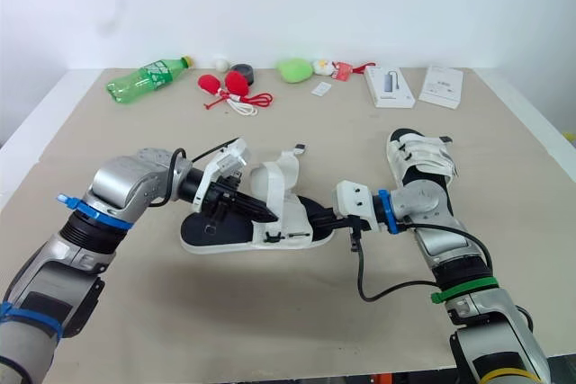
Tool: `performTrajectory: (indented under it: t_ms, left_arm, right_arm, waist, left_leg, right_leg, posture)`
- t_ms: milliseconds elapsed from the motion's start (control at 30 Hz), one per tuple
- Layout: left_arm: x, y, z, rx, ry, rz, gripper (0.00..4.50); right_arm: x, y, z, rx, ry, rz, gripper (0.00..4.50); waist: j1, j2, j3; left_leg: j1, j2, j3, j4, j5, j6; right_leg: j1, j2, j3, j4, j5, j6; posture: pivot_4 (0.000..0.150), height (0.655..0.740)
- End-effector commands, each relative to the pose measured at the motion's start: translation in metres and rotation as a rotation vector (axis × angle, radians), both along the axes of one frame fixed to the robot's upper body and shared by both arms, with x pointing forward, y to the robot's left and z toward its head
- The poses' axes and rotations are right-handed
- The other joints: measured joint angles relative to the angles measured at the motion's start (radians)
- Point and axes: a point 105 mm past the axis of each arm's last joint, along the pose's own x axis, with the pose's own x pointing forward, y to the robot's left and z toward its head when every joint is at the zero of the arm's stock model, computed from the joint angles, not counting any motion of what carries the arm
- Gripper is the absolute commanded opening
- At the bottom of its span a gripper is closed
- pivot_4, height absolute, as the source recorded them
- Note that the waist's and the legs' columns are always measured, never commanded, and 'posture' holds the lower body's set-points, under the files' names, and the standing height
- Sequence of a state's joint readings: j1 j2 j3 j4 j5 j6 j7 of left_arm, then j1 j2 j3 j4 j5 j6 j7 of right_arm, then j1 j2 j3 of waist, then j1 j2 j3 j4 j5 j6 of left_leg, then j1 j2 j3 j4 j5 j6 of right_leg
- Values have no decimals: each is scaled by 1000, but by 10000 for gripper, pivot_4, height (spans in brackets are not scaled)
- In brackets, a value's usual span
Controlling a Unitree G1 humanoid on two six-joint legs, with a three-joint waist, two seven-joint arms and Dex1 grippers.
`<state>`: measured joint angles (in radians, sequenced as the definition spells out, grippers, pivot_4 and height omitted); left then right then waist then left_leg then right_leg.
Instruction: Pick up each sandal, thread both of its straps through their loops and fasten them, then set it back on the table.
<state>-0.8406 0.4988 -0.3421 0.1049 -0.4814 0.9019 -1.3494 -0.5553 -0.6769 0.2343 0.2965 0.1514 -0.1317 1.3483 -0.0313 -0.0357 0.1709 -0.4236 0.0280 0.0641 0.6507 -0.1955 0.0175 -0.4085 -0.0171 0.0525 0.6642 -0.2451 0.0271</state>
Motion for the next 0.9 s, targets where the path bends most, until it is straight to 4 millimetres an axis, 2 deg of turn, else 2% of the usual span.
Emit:
performTrajectory:
  t_ms: [33, 200, 433, 567, 700, 800, 900]
  left_arm:
    - [-4, 3, 3, -4, -27, -3, 146]
    - [-6, 5, -5, 18, -30, 4, 146]
    - [-14, 4, 1, 1, 5, -20, 146]
    - [-23, 10, 3, 27, 47, -68, 146]
    - [-26, 12, 10, 21, 64, -79, 11690]
    - [-19, 10, 13, 2, 0, -58, 23315]
    - [-7, 7, 19, -28, -56, -18, 23315]
  right_arm:
    - [2, -11, -9, -45, 32, -43, 0]
    - [2, -12, -9, -46, 30, -43, 0]
    - [4, -12, -8, -51, 26, -42, 0]
    - [5, -12, -8, -52, 25, -42, 0]
    - [5, -12, -8, -52, 24, -43, 0]
    - [4, -12, -9, -51, 25, -44, 0]
    - [4, -11, -9, -48, 27, -42, 0]
  waist:
    - [0, 0, 0]
    - [0, 0, 0]
    - [0, 0, 0]
    - [-2, 0, 0]
    - [-4, 0, 0]
    - [-3, 0, 0]
    - [-2, 0, 0]
  left_leg:
    - [0, 0, 0, 0, 0, 0]
    - [0, 0, 0, 0, 0, 0]
    - [0, 0, 0, 0, 0, 0]
    - [0, 0, 0, 0, 0, 0]
    - [0, 1, -1, -1, 0, 0]
    - [0, 1, -2, 0, 0, 0]
    - [0, 1, -1, 0, 0, 0]
  right_leg:
    - [0, 0, 0, 0, 0, 0]
    - [0, 0, 0, 0, 0, 0]
    - [0, 0, 0, 0, 0, 0]
    - [0, 0, 0, 0, 0, 0]
    - [0, 2, 0, 1, 0, 0]
    - [0, 2, 0, 1, -1, -1]
    - [0, 1, 0, 1, 0, -1]
  posture:
    - [1500, 7400]
    - [1500, 7400]
    - [1500, 7400]
    - [1500, 7400]
    - [1500, 7400]
    - [1500, 7400]
    - [1500, 7400]
